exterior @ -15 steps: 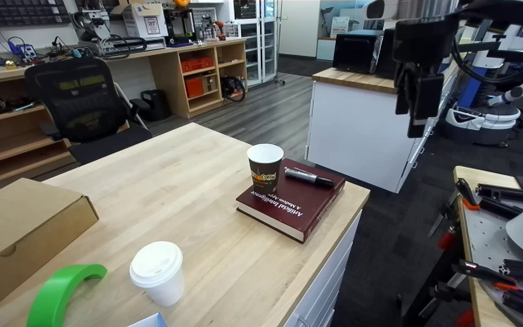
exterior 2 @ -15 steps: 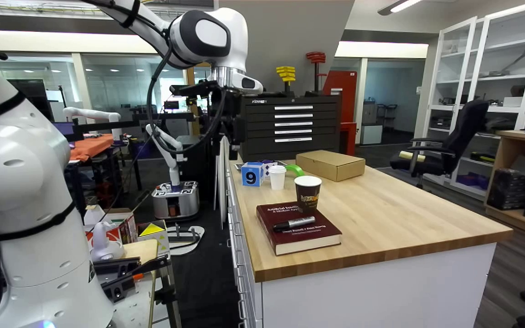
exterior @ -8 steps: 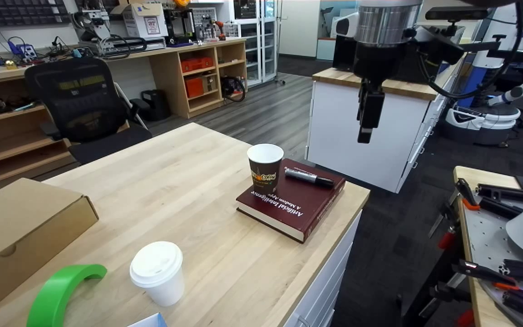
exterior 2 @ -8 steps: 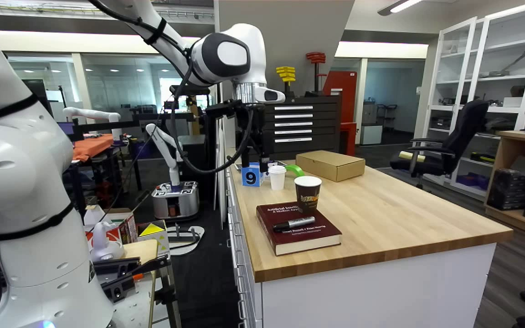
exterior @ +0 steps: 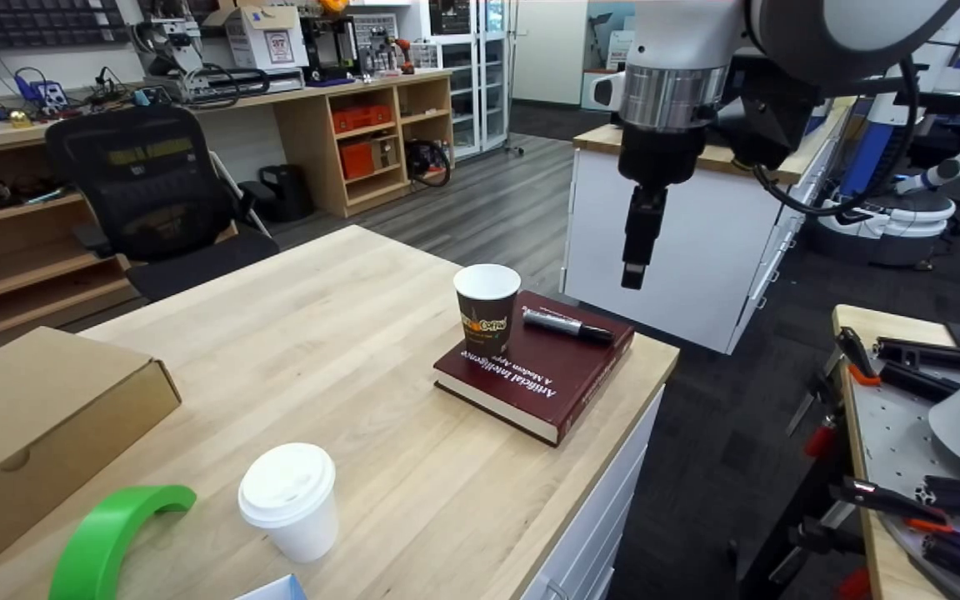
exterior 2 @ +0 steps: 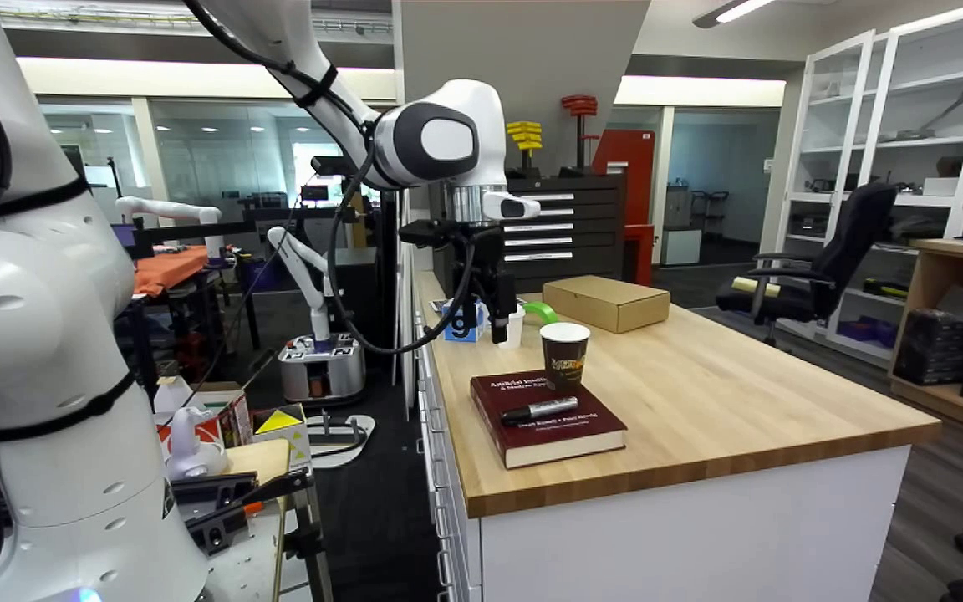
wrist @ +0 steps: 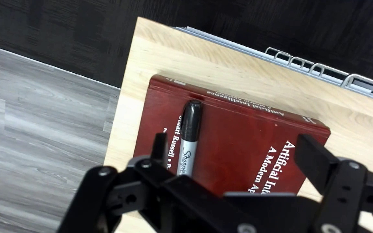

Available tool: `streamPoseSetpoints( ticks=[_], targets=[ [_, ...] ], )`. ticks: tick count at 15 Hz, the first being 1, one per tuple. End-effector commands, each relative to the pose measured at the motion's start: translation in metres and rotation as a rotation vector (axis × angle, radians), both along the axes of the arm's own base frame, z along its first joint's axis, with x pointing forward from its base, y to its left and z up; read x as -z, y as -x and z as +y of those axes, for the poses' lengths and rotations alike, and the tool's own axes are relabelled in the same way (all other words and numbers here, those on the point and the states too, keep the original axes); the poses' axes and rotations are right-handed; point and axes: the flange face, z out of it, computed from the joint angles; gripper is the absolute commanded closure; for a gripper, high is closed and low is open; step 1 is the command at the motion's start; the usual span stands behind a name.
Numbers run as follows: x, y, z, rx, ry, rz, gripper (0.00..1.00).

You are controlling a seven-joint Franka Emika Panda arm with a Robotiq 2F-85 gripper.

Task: Put the black marker in the brown cup

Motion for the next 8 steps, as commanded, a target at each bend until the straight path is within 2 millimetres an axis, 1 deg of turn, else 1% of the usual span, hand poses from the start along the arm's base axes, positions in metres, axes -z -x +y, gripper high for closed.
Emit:
streamPoseSetpoints(
  ticks=[1,4,5,6,8],
  targets=[
    [0.0098,-0.0097,-0.0045,0.054,-0.004,-0.021,0.0],
    [0.0176,-0.0147,-0.0061,0.067,-0.006,-0.021,0.0],
    [0.0169,-0.0144,-0.0052,0.076,-0.011,-0.012,0.0],
    [0.0173,-0.0075,-0.0038,0.04,-0.011,0.002,0.0],
    [0.0187,-0.009,-0.004,0.046,-0.011,0.004,0.0]
  ],
)
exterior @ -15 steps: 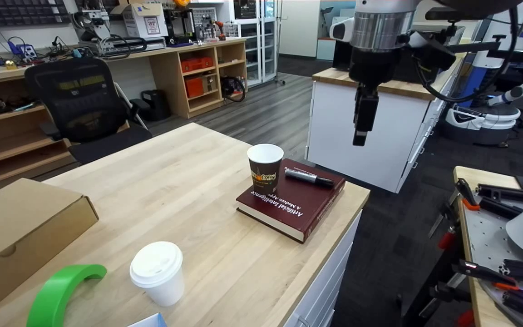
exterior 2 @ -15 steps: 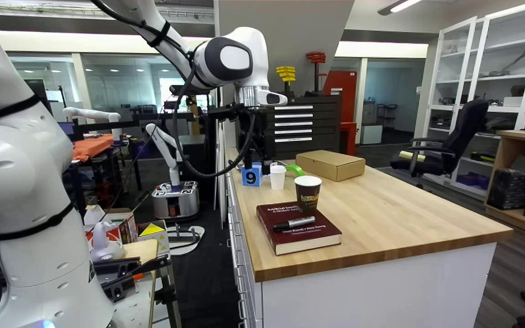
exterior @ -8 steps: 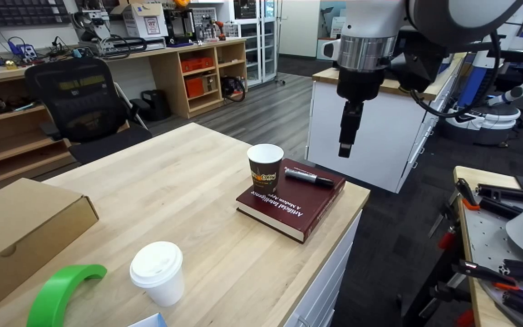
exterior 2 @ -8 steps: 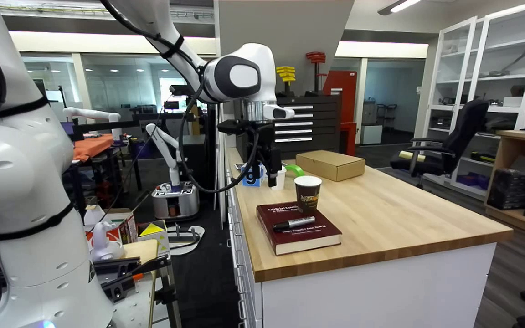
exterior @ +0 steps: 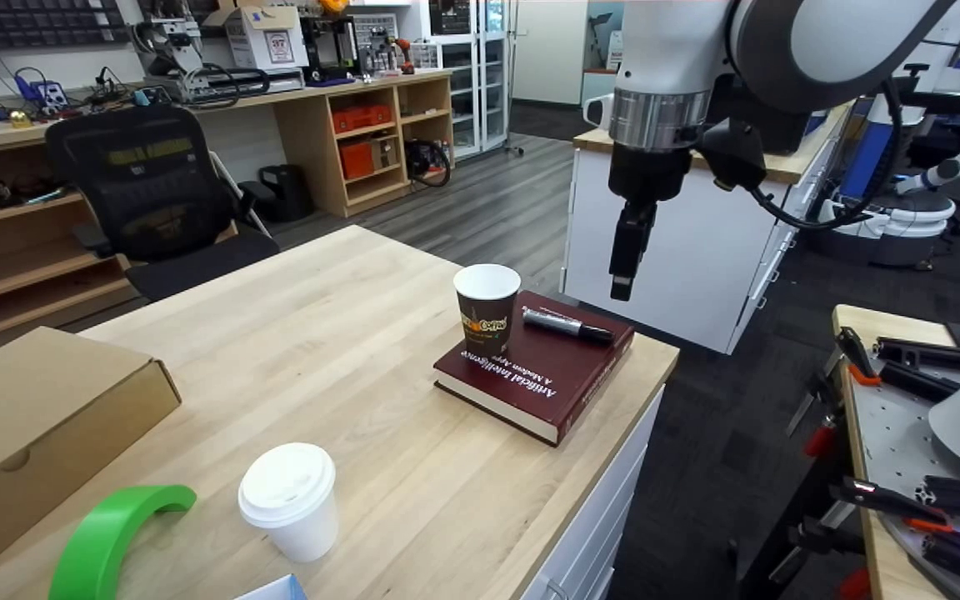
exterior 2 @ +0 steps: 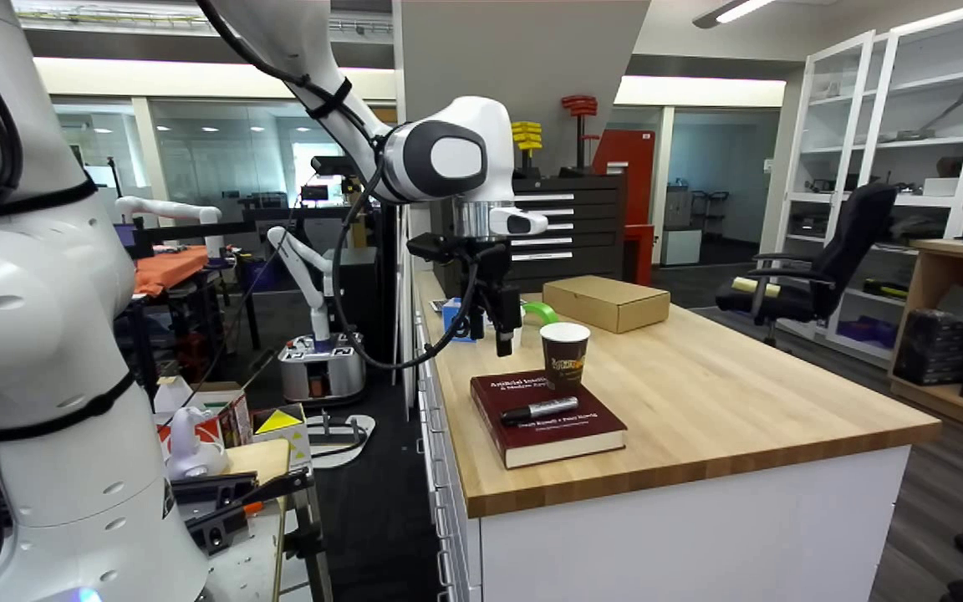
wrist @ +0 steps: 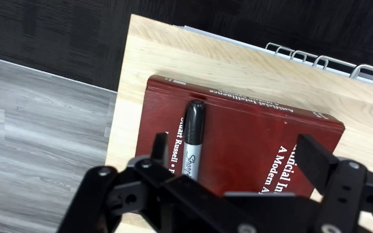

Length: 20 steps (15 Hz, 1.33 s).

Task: Put the black marker in the brown cup

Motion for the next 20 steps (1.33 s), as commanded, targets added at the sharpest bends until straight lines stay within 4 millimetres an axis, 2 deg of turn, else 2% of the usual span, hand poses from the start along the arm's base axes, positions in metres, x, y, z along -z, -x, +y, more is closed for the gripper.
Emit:
streamPoseSetpoints(
  ticks=[1,4,10,20],
  targets=[
    [-0.001,-0.001,0.0,0.002,-0.001,0.0,0.0],
    [0.007,-0.006,-0.001,0.014,-0.006,-0.006,0.0],
    [0.042,-0.02,-0.006,0.016,0.001,-0.044,0.0],
    [0.092,-0.041,-0.028,0.045,0.012,-0.04,0.0]
  ],
)
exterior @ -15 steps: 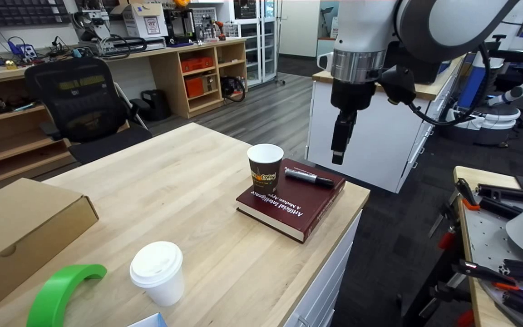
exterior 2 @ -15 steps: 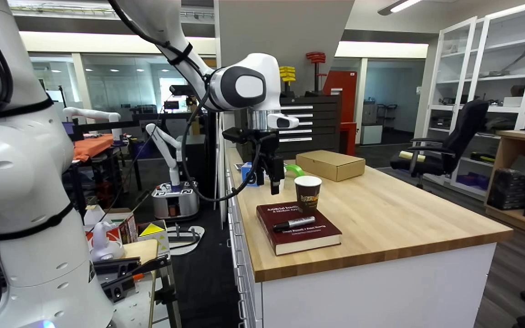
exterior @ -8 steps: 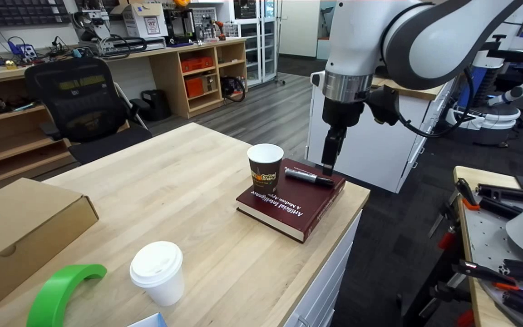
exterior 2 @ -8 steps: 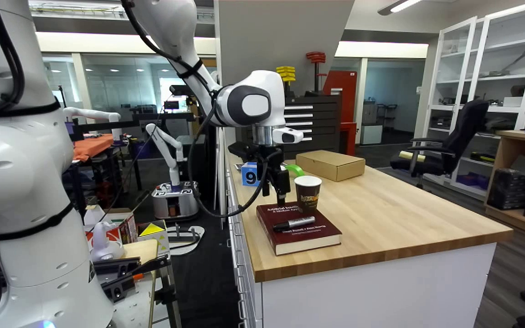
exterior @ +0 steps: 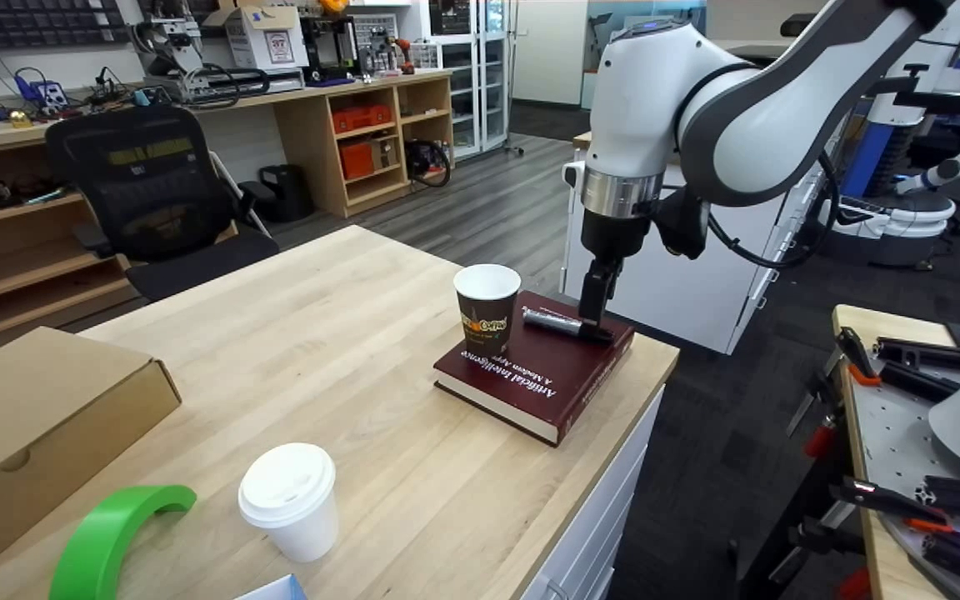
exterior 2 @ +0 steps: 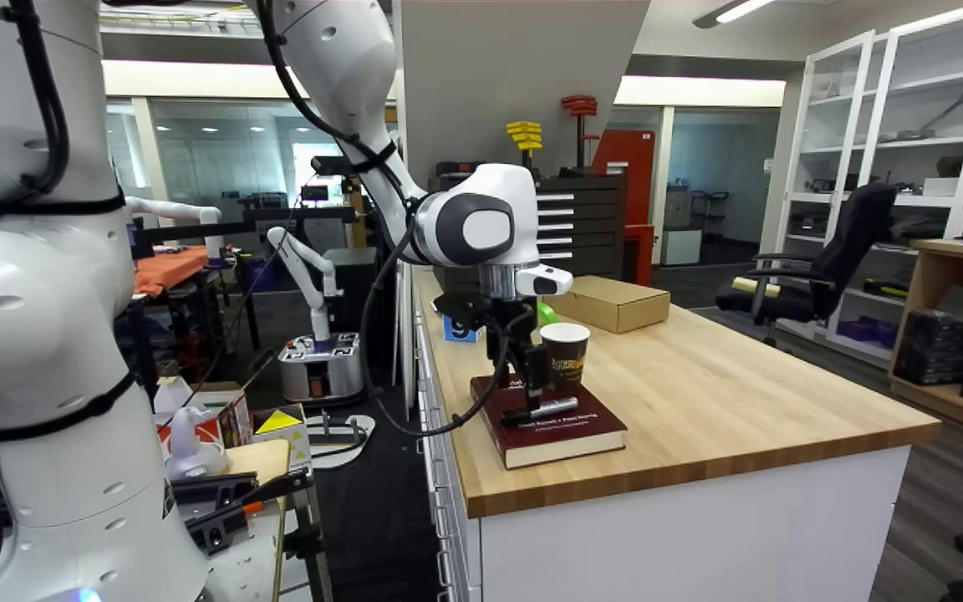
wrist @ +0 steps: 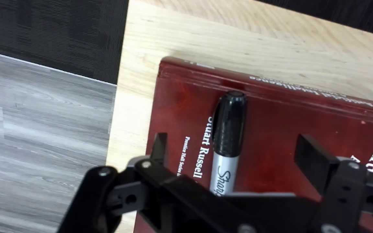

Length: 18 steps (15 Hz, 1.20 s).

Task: Put the black marker in the brown cup

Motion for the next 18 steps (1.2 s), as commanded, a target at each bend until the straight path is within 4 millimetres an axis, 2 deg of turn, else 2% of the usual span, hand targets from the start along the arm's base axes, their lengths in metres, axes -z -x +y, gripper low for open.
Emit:
streamPoseSetpoints(
  ticks=[1,4,5,9,16,17,18],
  targets=[
    [0.014,-0.014,-0.005,0.03,-0.001,-0.009,0.0],
    [0.025,-0.018,-0.004,0.028,-0.01,0.009,0.0],
    [0.028,-0.019,-0.002,0.025,-0.015,0.015,0.21],
    [0.036,-0.022,-0.001,0.025,-0.021,0.022,0.47],
    [0.026,-0.024,-0.003,0.038,-0.032,0.0,0.93],
    [0.024,-0.023,-0.003,0.042,-0.035,0.002,0.97],
    [0.022,-0.022,-0.003,0.044,-0.037,0.003,0.93]
  ],
)
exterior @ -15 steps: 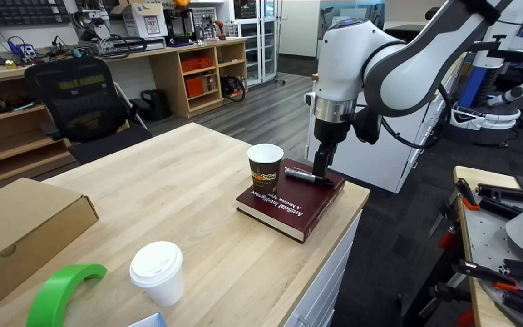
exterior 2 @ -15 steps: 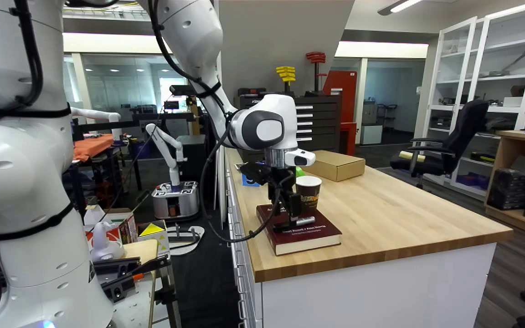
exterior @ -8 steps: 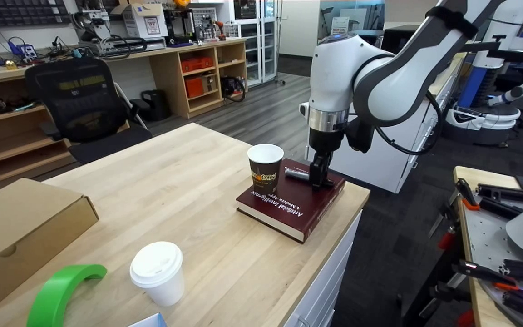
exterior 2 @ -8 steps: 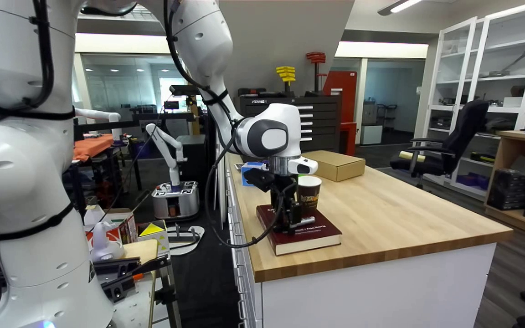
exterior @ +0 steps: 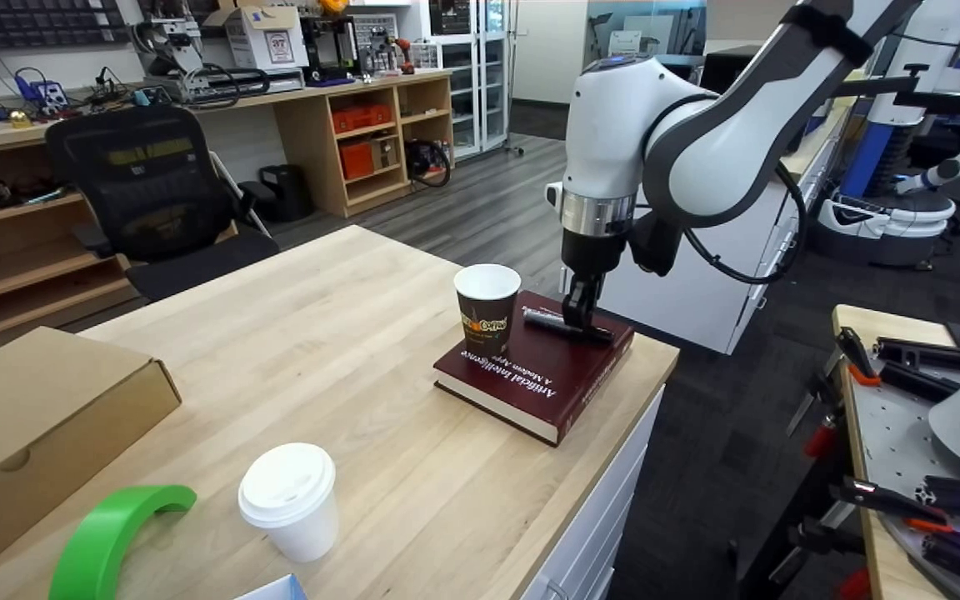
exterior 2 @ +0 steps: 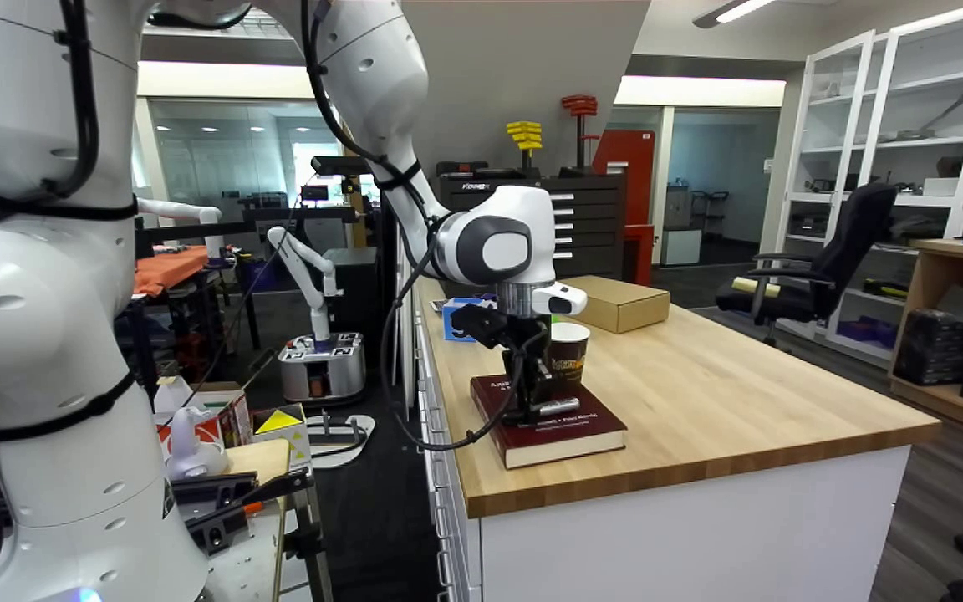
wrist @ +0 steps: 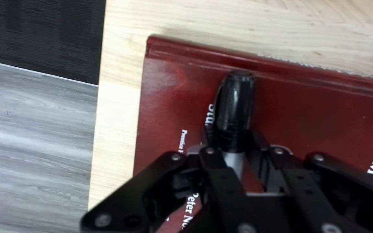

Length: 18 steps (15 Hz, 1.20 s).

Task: Put the black marker in the brown cup

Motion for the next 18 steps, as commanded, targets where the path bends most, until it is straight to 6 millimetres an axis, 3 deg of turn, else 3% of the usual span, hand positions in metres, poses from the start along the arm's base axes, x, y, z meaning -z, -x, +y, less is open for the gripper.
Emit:
streamPoseSetpoints(
  ticks=[1,9,18],
  targets=[
    [-0.012,0.005,-0.004,0.015,-0.017,-0.017,0.93],
    [-0.076,0.008,-0.011,-0.005,0.013,-0.087,0.93],
    [-0.151,0.012,0.012,-0.176,0.091,-0.01,0.93]
  ],
)
